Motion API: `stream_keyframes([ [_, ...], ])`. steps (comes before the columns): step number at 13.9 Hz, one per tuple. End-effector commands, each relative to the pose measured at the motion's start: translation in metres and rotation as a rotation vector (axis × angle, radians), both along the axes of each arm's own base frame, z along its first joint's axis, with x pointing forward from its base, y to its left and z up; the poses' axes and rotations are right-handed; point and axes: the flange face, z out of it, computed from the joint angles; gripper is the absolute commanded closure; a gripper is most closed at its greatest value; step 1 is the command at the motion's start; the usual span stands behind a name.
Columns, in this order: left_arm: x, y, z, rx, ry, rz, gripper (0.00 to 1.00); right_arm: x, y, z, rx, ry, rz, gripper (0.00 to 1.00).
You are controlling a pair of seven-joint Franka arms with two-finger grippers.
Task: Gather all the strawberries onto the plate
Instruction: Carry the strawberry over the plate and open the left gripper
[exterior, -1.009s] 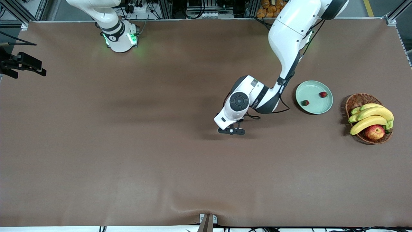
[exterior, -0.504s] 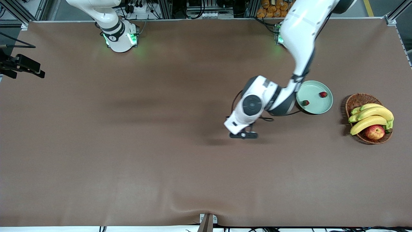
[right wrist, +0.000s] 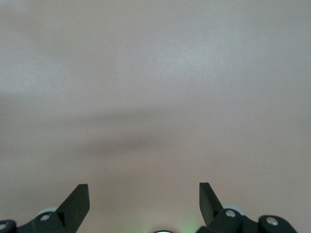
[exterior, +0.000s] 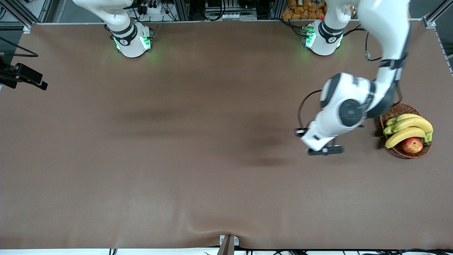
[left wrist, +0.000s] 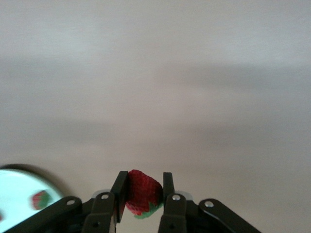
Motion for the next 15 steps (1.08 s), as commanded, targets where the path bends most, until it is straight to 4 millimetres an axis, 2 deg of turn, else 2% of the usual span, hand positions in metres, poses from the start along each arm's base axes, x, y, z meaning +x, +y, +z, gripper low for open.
stream_keyframes([
  [1, -0.034, 0.070, 0.012, 0.010, 0.012, -0.046, 0.80, -0.006, 0.002, 0.001, -0.007, 0.005, -0.018, 0.00],
  [2, -0.041, 0.083, 0.011, 0.007, 0.022, -0.057, 0.80, -0.007, 0.003, 0.000, -0.006, 0.013, -0.017, 0.00],
  [5, -0.052, 0.144, -0.006, -0.010, 0.062, -0.068, 0.80, -0.009, 0.003, -0.001, -0.010, 0.032, -0.015, 0.00],
  [6, -0.060, 0.167, -0.018, -0.018, 0.086, -0.065, 0.78, -0.008, 0.004, -0.002, -0.010, 0.032, -0.013, 0.00],
  [8, -0.078, 0.178, -0.042, -0.032, 0.116, -0.098, 0.77, -0.007, 0.003, -0.003, -0.010, 0.030, -0.015, 0.00],
  [11, -0.086, 0.217, -0.063, -0.062, 0.144, -0.116, 0.76, -0.007, 0.005, -0.003, -0.010, 0.029, -0.012, 0.00],
  [12, -0.089, 0.225, -0.073, -0.070, 0.155, -0.111, 0.75, -0.007, 0.005, -0.003, -0.010, 0.029, -0.012, 0.00],
  [14, -0.093, 0.227, -0.087, -0.082, 0.175, -0.128, 0.69, -0.007, 0.005, -0.003, -0.010, 0.029, -0.012, 0.00],
  [15, -0.094, 0.230, -0.091, -0.087, 0.182, -0.133, 0.63, -0.007, 0.005, -0.003, -0.010, 0.029, -0.012, 0.00],
])
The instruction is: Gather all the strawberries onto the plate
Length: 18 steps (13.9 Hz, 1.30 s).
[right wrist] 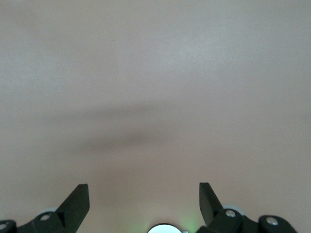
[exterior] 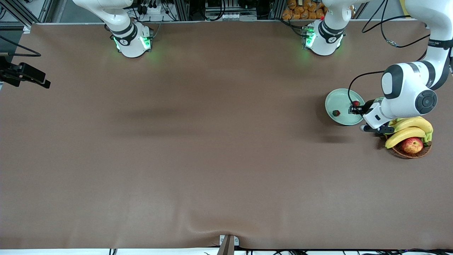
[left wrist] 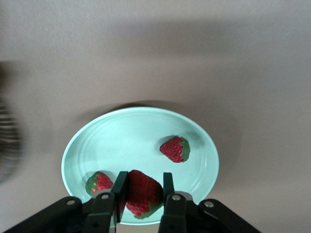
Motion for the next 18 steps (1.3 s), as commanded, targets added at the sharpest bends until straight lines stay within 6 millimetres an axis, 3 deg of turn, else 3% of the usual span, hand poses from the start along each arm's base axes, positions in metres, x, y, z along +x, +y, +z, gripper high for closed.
stream_keyframes([
  [1, -0.004, 0.008, -0.015, -0.004, 0.013, -0.017, 0.52, -0.004, 0.002, 0.002, -0.012, -0.002, -0.012, 0.00],
  [2, -0.004, 0.009, -0.018, -0.006, 0.019, -0.014, 0.36, -0.004, 0.002, 0.002, -0.012, -0.003, -0.012, 0.00],
  [3, -0.003, 0.008, -0.021, -0.008, 0.023, -0.017, 0.08, -0.004, 0.002, 0.002, -0.012, -0.004, -0.012, 0.00],
  [4, -0.002, 0.007, -0.020, -0.008, 0.020, -0.018, 0.00, -0.004, 0.002, 0.002, -0.012, -0.004, -0.012, 0.00],
  [8, 0.022, 0.001, 0.002, 0.000, -0.041, -0.033, 0.00, -0.004, 0.002, 0.003, -0.009, -0.008, -0.012, 0.00],
  [10, 0.054, -0.012, 0.016, 0.002, -0.095, -0.062, 0.00, -0.004, 0.002, 0.003, -0.009, -0.007, -0.012, 0.00],
  [14, 0.116, -0.007, 0.028, 0.020, -0.181, -0.089, 0.00, -0.004, 0.003, 0.003, -0.008, -0.008, -0.012, 0.00],
  [18, 0.130, -0.025, 0.041, 0.031, -0.216, -0.124, 0.00, -0.004, 0.002, 0.003, -0.006, -0.010, -0.014, 0.00],
])
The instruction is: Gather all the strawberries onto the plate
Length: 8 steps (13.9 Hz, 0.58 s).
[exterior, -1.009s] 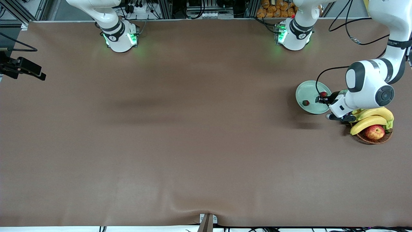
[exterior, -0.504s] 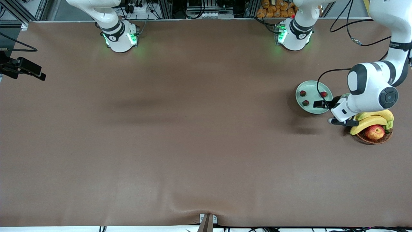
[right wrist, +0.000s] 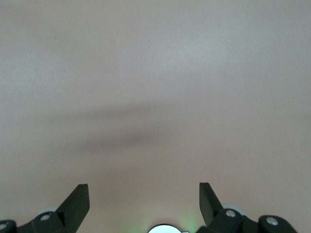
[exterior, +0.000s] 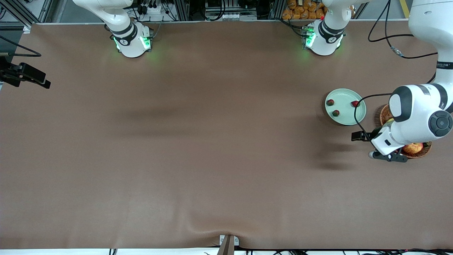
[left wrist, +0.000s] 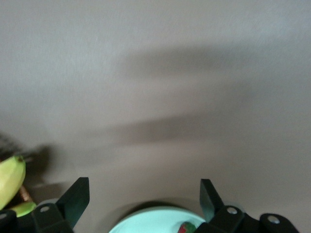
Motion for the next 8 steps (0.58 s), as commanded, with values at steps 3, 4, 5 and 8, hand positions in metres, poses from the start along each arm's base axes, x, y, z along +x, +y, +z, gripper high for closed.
stream_keyframes([
  [3, 0.016, -0.013, 0.016, 0.019, -0.034, -0.044, 0.00, -0.004, 0.001, 0.003, -0.006, -0.009, -0.014, 0.00],
  [4, 0.021, -0.016, 0.020, 0.018, -0.048, -0.047, 0.00, -0.003, 0.002, 0.003, -0.005, -0.008, -0.014, 0.00],
  [5, 0.027, -0.026, 0.029, 0.020, -0.068, -0.061, 0.00, -0.003, 0.001, 0.003, -0.006, -0.008, -0.014, 0.00],
  [8, 0.047, -0.024, 0.057, 0.021, -0.134, -0.057, 0.00, -0.003, 0.001, 0.003, -0.008, -0.008, -0.014, 0.00],
])
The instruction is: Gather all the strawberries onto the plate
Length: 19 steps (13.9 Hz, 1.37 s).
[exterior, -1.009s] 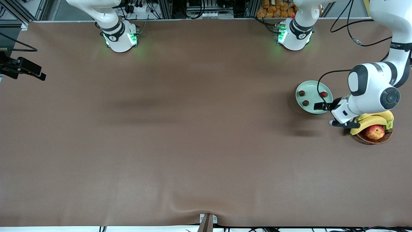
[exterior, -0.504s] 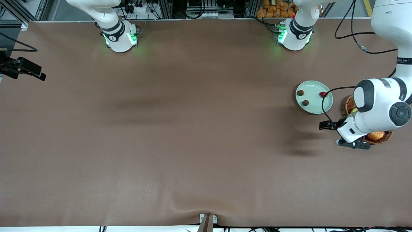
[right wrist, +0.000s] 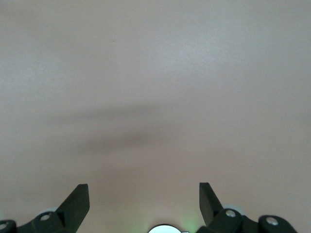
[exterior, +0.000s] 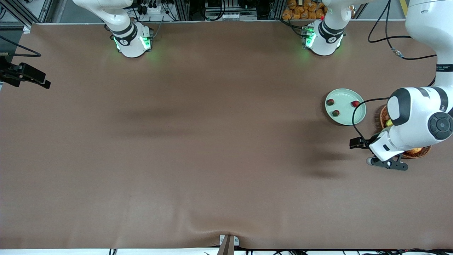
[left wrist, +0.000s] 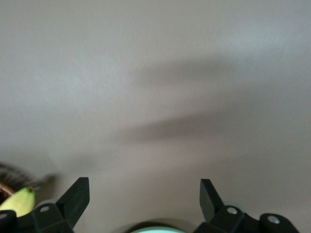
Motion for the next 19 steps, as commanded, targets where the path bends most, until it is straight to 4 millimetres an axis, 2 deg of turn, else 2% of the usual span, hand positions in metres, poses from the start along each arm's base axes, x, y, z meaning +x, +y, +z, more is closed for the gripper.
stream_keyframes([
  [1, 0.019, -0.002, 0.026, 0.019, -0.055, -0.018, 0.00, -0.003, 0.001, 0.003, -0.008, -0.007, -0.014, 0.00],
  [3, 0.023, -0.024, 0.046, 0.027, -0.091, -0.047, 0.00, -0.003, 0.001, 0.003, -0.008, -0.010, -0.014, 0.00],
  [4, 0.028, -0.018, 0.063, 0.046, -0.123, -0.038, 0.00, -0.003, 0.001, 0.003, -0.008, -0.010, -0.014, 0.00],
  [6, 0.031, -0.026, 0.089, 0.051, -0.169, -0.038, 0.00, -0.003, -0.001, 0.004, -0.011, -0.014, -0.017, 0.00],
  [7, 0.029, -0.037, 0.106, 0.053, -0.196, -0.051, 0.00, -0.002, -0.001, 0.007, -0.012, -0.030, -0.018, 0.00],
  [10, 0.021, -0.028, 0.136, 0.057, -0.221, -0.034, 0.00, -0.001, -0.002, 0.008, -0.017, -0.034, -0.019, 0.00],
  [11, 0.014, -0.027, 0.148, 0.058, -0.202, -0.030, 0.00, -0.001, -0.002, 0.008, -0.018, -0.034, -0.018, 0.00],
  [14, -0.019, -0.029, 0.206, 0.057, -0.166, 0.012, 0.00, -0.001, -0.002, 0.008, -0.020, -0.034, -0.018, 0.00],
  [16, -0.046, -0.041, 0.246, 0.056, -0.158, 0.010, 0.00, -0.001, 0.000, 0.008, -0.018, -0.032, -0.015, 0.00],
  [18, -0.070, -0.046, 0.274, 0.058, -0.135, 0.022, 0.00, -0.001, -0.001, 0.008, -0.018, -0.032, -0.016, 0.00],
  [19, -0.081, -0.045, 0.281, 0.059, -0.107, 0.019, 0.00, -0.001, -0.001, 0.008, -0.018, -0.032, -0.016, 0.00],
])
